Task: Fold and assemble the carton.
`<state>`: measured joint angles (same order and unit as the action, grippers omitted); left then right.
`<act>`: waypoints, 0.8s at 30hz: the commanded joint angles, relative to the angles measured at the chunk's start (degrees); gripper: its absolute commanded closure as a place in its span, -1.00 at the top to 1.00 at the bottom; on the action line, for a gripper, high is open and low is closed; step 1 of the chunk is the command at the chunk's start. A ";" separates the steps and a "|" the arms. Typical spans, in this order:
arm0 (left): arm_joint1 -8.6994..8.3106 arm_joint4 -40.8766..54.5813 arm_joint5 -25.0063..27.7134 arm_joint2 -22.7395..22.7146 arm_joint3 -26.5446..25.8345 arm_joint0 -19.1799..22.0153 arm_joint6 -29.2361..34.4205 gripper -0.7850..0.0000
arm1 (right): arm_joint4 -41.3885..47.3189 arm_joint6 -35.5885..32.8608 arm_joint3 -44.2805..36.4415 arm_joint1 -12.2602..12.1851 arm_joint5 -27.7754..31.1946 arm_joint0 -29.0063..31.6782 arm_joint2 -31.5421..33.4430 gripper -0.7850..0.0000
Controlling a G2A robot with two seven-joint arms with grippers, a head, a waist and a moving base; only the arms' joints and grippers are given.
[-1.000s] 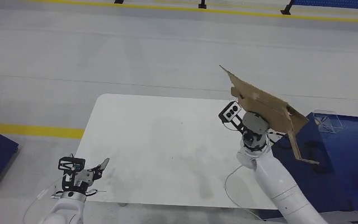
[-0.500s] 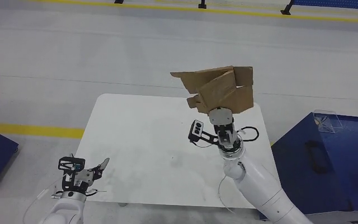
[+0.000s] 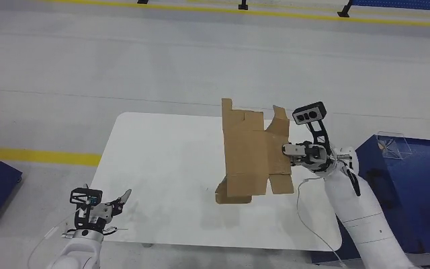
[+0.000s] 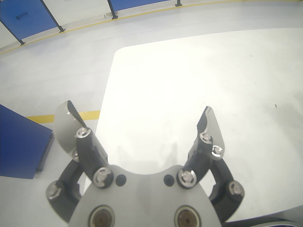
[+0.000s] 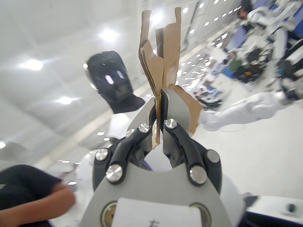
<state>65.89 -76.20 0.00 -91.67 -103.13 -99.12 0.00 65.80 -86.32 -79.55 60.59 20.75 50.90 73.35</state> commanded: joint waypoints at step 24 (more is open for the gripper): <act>0.00 0.00 0.00 0.00 0.00 0.00 0.00 1.00 | -29.02 16.97 -15.34 1.13 14.18 9.94 6.34 -1.00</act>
<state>65.89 -76.20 0.00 -91.67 -103.13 -99.12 0.00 41.76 -70.98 -92.82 62.09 33.31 60.67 77.11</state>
